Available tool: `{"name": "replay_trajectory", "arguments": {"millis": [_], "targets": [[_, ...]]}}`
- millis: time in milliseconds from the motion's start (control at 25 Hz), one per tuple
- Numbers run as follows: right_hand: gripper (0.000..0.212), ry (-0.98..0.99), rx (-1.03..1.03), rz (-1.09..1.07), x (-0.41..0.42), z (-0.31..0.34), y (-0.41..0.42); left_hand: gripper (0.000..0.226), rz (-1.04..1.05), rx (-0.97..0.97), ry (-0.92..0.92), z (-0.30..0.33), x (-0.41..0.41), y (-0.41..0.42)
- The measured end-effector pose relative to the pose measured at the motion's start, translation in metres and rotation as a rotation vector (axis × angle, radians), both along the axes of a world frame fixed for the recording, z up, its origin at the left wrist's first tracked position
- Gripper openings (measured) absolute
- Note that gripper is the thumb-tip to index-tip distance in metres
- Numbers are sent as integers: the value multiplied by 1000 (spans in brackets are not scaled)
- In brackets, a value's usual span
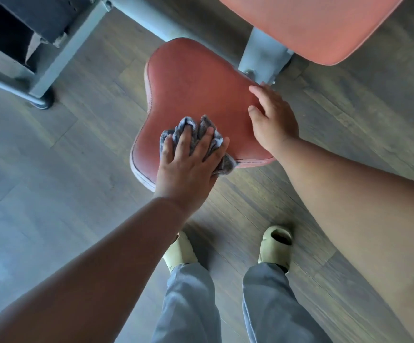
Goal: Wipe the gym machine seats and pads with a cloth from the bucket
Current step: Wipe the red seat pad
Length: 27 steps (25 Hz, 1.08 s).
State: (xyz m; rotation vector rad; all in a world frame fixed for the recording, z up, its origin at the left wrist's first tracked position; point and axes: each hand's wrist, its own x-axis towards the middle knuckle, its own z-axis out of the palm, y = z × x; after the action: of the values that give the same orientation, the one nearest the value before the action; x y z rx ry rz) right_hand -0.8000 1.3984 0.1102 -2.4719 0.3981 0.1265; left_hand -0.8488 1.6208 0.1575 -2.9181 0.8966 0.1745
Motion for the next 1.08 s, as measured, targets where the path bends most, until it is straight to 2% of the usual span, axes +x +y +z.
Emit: {"name": "replay_trajectory", "arguments": {"millis": [80, 200, 280, 360, 400, 440, 480, 520, 600, 720, 840, 880, 960, 1040, 1080], "targets": [[42, 40, 190, -56, 2, 5, -5, 69, -54, 65, 76, -1, 9, -27], [37, 9, 634, -316, 4, 25, -13, 78, -110, 53, 221, 2, 21, -48], [39, -71, 690, -503, -8, 40, -8, 82, -123, -94, 372, 15, 31, -44], [31, -165, 552, -532, -34, 48, 13, 86, -68, -405, 549, 30, 41, -30], [30, -240, 438, -455, -47, 48, 29, 83, -17, -550, 548, 34, 44, -19], [32, -292, 319, -332, -58, 46, 46, 76, 42, -606, 454, 33, 46, -6], [38, -263, 201, -198, -62, 44, 62, 71, 104, -562, 327, 30, 50, 7], [46, -178, 88, -90, -61, 41, 77, 72, 163, -439, 244, 26, 53, 19], [53, -60, -102, 3, -50, 32, 98, 81, 217, -188, 251, 16, 53, 36], [48, -162, -180, 106, -47, 18, 104, 86, 150, -177, 261, 9, 53, 46], [46, -194, -325, 271, -71, 1, 55, 87, 117, -215, 257, 8, 55, 50], [44, -171, -359, 239, -72, -2, 31, 81, 143, -237, 247, 8, 54, 49], [39, -116, -334, 29, -59, -4, -5, 70, 210, -283, 208, 7, 52, 44], [38, -82, -238, -173, -41, 1, 8, 65, 279, -294, 175, 4, 52, 39], [43, -110, -231, -167, -39, 4, 29, 64, 317, -300, 171, 3, 51, 38]]}}
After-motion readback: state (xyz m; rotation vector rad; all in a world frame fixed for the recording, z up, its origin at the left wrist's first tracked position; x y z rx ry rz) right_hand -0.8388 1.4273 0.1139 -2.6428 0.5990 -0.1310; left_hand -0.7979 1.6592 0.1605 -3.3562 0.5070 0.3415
